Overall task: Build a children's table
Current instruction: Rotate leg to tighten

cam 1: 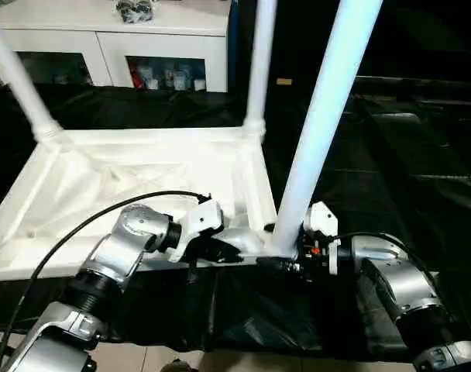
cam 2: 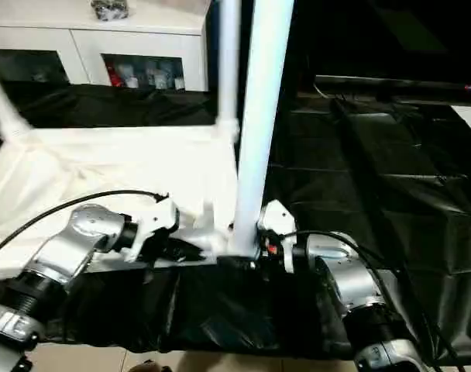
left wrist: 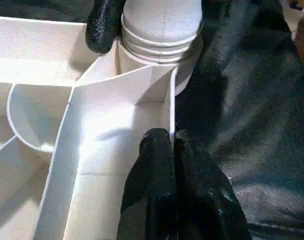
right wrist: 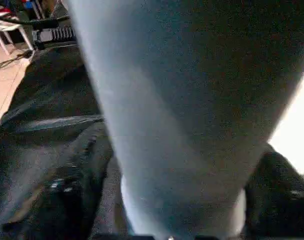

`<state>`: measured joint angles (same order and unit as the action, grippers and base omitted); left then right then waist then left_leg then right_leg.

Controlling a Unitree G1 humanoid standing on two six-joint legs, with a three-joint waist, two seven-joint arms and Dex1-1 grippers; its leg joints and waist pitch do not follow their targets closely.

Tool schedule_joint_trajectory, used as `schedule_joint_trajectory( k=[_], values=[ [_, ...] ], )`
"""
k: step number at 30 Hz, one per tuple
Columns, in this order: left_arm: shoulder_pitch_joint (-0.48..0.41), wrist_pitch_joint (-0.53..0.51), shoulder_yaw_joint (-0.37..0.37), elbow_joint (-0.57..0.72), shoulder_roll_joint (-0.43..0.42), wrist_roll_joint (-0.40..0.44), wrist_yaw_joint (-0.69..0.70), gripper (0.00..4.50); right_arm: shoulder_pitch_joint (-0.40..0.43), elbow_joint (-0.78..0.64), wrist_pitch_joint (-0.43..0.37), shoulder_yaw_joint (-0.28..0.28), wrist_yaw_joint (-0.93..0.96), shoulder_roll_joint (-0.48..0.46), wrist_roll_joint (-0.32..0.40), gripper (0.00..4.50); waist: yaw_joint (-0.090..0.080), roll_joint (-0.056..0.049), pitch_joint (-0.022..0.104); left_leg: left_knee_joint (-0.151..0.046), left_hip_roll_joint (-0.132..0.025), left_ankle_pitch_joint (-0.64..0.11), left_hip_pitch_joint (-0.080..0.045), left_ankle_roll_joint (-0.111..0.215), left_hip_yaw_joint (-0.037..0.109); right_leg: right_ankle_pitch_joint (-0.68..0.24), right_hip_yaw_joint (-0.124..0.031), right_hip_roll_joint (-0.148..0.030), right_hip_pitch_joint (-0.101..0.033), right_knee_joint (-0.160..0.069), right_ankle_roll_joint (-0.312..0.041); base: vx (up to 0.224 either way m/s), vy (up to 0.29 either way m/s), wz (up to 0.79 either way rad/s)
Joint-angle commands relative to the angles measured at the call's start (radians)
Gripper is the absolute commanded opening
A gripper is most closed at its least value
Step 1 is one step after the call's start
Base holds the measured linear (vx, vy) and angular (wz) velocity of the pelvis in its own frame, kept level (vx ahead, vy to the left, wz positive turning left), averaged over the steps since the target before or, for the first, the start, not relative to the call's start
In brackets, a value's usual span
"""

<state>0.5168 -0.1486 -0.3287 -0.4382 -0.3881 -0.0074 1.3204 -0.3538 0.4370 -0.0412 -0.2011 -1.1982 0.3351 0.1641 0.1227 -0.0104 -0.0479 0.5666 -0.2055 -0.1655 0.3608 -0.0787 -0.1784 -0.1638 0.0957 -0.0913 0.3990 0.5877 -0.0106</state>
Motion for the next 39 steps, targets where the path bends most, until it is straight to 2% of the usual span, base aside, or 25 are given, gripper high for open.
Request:
schedule_joint_trajectory(
  k=[1,2,9,10,11,14,16,19,21,22,24,25,27,29,32,34,39],
  values=[
    [0.032,0.023,0.003,0.022,0.02,-0.017,-0.019,0.0,0.018,-0.034,-0.014,-0.076,-0.06,-0.021,0.004,3.29,-0.001,0.002,0.062,-0.064,-0.03,-0.289,-0.012,0.038,0.005,-0.325,-0.05,-0.058,-0.045,-0.074,-0.187,0.0,0.0,0.0],
    [0.031,0.023,0.002,0.022,0.021,-0.017,-0.018,0.0,0.019,-0.035,-0.014,-0.077,-0.06,-0.022,0.003,3.08,0.0,0.002,0.062,-0.065,-0.03,-0.288,-0.01,0.037,0.006,-0.324,-0.05,-0.059,-0.046,-0.073,-0.189,0.0,0.0,0.0],
    [0.023,0.016,0.009,0.028,0.038,-0.024,-0.045,0.0,0.023,-0.036,-0.025,-0.057,-0.004,-0.046,0.0,2.72,0.003,0.003,0.062,-0.063,-0.03,-0.28,-0.009,0.036,0.005,-0.321,-0.05,-0.059,-0.045,-0.071,-0.187,0.0,0.0,0.0],
    [0.022,0.013,0.014,0.025,0.051,-0.019,-0.073,0.0,0.016,-0.01,-0.002,-0.046,0.047,-0.063,-0.017,2.71,0.002,0.006,0.061,-0.064,-0.03,-0.282,-0.009,0.035,0.005,-0.327,-0.05,-0.06,-0.046,-0.072,-0.185,0.0,0.0,0.0],
    [0.021,0.013,0.016,0.023,0.061,-0.014,-0.094,0.0,0.01,0.012,0.012,-0.037,0.088,-0.076,-0.031,2.69,0.001,0.006,0.06,-0.064,-0.03,-0.285,-0.008,0.032,0.006,-0.337,-0.05,-0.061,-0.045,-0.072,-0.183,0.0,0.0,0.0],
    [0.021,0.004,0.031,0.015,0.108,-0.004,-0.182,0.0,-0.018,0.09,0.025,-0.004,0.245,-0.131,-0.067,2.67,-0.011,0.007,0.056,-0.067,-0.025,-0.326,-0.014,0.008,0.01,-0.451,-0.046,-0.064,-0.039,-0.086,-0.149,0.0,0.0,0.0],
    [0.024,-0.006,0.04,0.01,0.147,0.007,-0.253,0.0,-0.04,0.141,0.014,0.022,0.368,-0.177,-0.084,2.67,-0.019,0.009,0.053,-0.068,-0.023,-0.34,-0.012,0.003,0.013,-0.499,-0.044,-0.064,-0.041,-0.091,-0.13,0.0,0.0,0.0],
    [0.031,-0.017,0.04,0.002,0.189,0.027,-0.329,0.0,-0.065,0.193,-0.015,0.048,0.511,-0.229,-0.102,2.67,-0.034,0.009,0.053,-0.067,-0.021,-0.352,-0.013,0.0,0.014,-0.525,-0.043,-0.063,-0.035,-0.098,-0.112,0.0,0.0,0.0],
    [0.039,-0.03,0.041,-0.007,0.215,0.038,-0.378,0.0,-0.084,0.23,-0.041,0.067,0.605,-0.26,-0.113,2.67,-0.038,0.009,0.054,-0.069,-0.021,-0.345,-0.009,-0.001,0.016,-0.517,-0.042,-0.062,-0.039,-0.095,-0.11,0.0,0.0,0.0],
    [0.05,-0.036,0.045,-0.021,0.245,0.049,-0.433,0.0,-0.106,0.272,-0.053,0.087,0.693,-0.294,-0.121,2.67,-0.041,0.007,0.052,-0.068,-0.019,-0.356,-0.013,-0.001,0.015,-0.53,-0.042,-0.061,-0.033,-0.1,-0.104,0.0,0.0,0.0],
    [0.062,-0.04,0.051,-0.036,0.269,0.06,-0.478,0.0,-0.119,0.296,-0.058,0.101,0.748,-0.319,-0.121,2.67,-0.042,0.007,0.052,-0.066,-0.017,-0.358,-0.017,-0.004,0.013,-0.539,-0.042,-0.061,-0.03,-0.102,-0.102,0.0,0.0,0.0],
    [0.08,-0.031,0.055,-0.063,0.307,0.078,-0.539,0.0,-0.141,0.334,-0.05,0.107,0.813,-0.351,-0.133,2.67,-0.038,0.005,0.055,-0.066,-0.019,-0.348,-0.016,0.001,0.014,-0.514,-0.044,-0.061,-0.031,-0.1,-0.103,0.0,0.0,0.0],
    [0.084,-0.032,0.054,-0.07,0.331,0.076,-0.554,0.0,-0.15,0.349,-0.03,0.105,0.826,-0.369,-0.138,2.67,-0.039,0.006,0.054,-0.067,-0.018,-0.351,-0.015,0.0,0.013,-0.504,-0.042,-0.059,-0.032,-0.1,-0.103,0.0,0.0,0.0],
    [0.081,-0.034,0.048,-0.063,0.337,0.074,-0.549,0.0,-0.153,0.351,-0.024,0.111,0.816,-0.376,-0.128,3.23,-0.036,0.006,0.057,-0.067,-0.019,-0.343,-0.012,0.009,0.013,-0.465,-0.045,-0.06,-0.035,-0.096,-0.111,0.0,0.0,0.0],
    [0.072,-0.038,0.043,-0.048,0.329,0.073,-0.529,0.0,-0.155,0.346,-0.031,0.116,0.785,-0.376,-0.115,3.46,-0.036,0.005,0.058,-0.068,-0.019,-0.335,-0.009,0.016,0.012,-0.431,-0.047,-0.058,-0.037,-0.09,-0.121,0.0,0.0,0.0],
    [0.066,-0.033,0.041,-0.041,0.316,0.072,-0.512,0.0,-0.153,0.336,-0.017,0.101,0.762,-0.363,-0.129,3.72,-0.035,0.004,0.057,-0.068,-0.019,-0.334,-0.008,0.017,0.011,-0.428,-0.047,-0.058,-0.038,-0.09,-0.124,0.0,0.0,0.0],
    [0.039,-0.007,0.035,-0.007,0.251,0.047,-0.391,0.0,-0.12,0.28,0.021,0.053,0.6,-0.289,-0.13,3.72,-0.034,0.005,0.058,-0.068,-0.021,-0.32,-0.004,0.028,0.011,-0.402,-0.049,-0.06,-0.042,-0.087,-0.131,0.0,0.0,0.0]
  ],
)
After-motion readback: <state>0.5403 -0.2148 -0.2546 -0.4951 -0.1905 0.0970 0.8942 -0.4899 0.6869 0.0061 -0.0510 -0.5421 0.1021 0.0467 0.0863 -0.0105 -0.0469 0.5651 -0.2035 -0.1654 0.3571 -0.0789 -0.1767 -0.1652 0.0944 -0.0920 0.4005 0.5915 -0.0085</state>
